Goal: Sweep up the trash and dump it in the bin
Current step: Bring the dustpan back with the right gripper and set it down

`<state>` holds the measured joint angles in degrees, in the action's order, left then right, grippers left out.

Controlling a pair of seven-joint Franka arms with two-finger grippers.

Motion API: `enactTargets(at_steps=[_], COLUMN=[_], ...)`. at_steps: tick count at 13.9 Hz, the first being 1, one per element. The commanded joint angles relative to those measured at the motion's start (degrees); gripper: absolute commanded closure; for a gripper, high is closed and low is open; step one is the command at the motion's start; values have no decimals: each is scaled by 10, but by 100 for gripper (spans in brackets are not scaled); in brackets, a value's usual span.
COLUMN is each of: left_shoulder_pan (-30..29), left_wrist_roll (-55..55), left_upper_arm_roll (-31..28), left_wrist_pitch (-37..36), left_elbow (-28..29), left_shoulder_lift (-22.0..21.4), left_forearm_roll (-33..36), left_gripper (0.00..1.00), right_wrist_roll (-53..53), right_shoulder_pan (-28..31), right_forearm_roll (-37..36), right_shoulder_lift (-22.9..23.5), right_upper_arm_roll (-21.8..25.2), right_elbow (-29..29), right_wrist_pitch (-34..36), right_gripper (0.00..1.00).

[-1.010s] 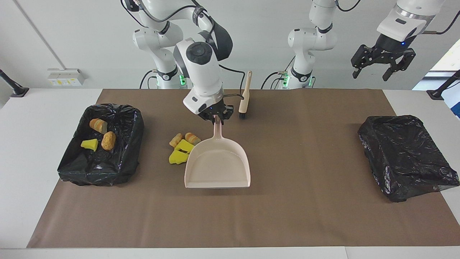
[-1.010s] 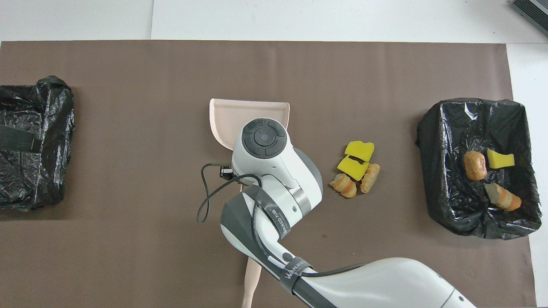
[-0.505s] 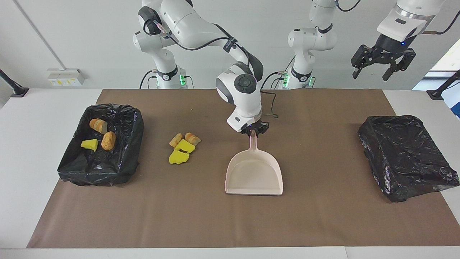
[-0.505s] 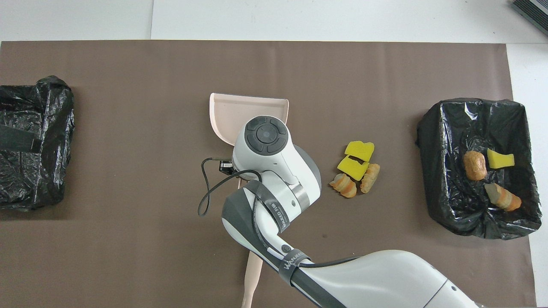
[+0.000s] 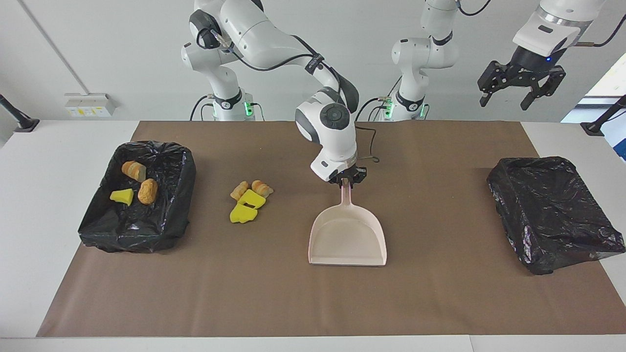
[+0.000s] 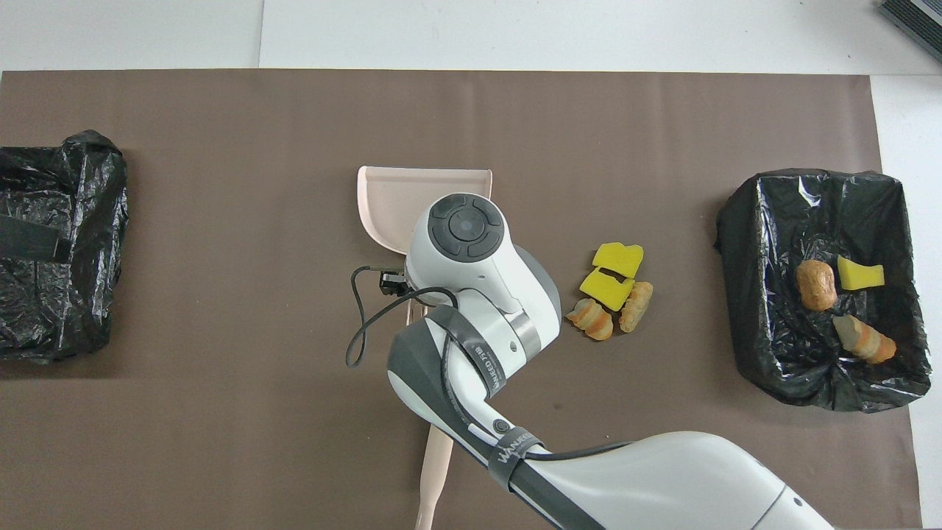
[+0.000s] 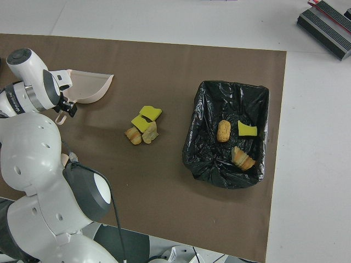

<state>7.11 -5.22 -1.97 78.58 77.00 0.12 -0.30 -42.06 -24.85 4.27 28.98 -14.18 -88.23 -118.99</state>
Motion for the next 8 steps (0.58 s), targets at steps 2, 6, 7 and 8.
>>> enactTargets(at_steps=[2,6,7,8], left_shoulder_pan=[-9,-9,-9,-9], left_wrist_roll=[-8,-8,-8,-8], left_upper_arm_roll=[5,5,5,5], left_wrist_pitch=[12,12,12,12], left_elbow=[21,21,21,21], left_shoulder_lift=[-15,-15,-15,-15], left_forearm_roll=[-5,-5,-5,-5], left_gripper=[0,0,0,0], right_wrist_roll=[15,-7,-33,-67], right_shoulder_pan=[52,53,46,32], right_forearm_roll=[6,55,66,67], right_shoulder_lift=[-79,-182,-214,-242], right_upper_arm_roll=[-3,-3,-3,-4], right_elbow=[-11,-50,-80,-117], right_wrist_pitch=[75,223,249,251], right_gripper=[0,0,0,0])
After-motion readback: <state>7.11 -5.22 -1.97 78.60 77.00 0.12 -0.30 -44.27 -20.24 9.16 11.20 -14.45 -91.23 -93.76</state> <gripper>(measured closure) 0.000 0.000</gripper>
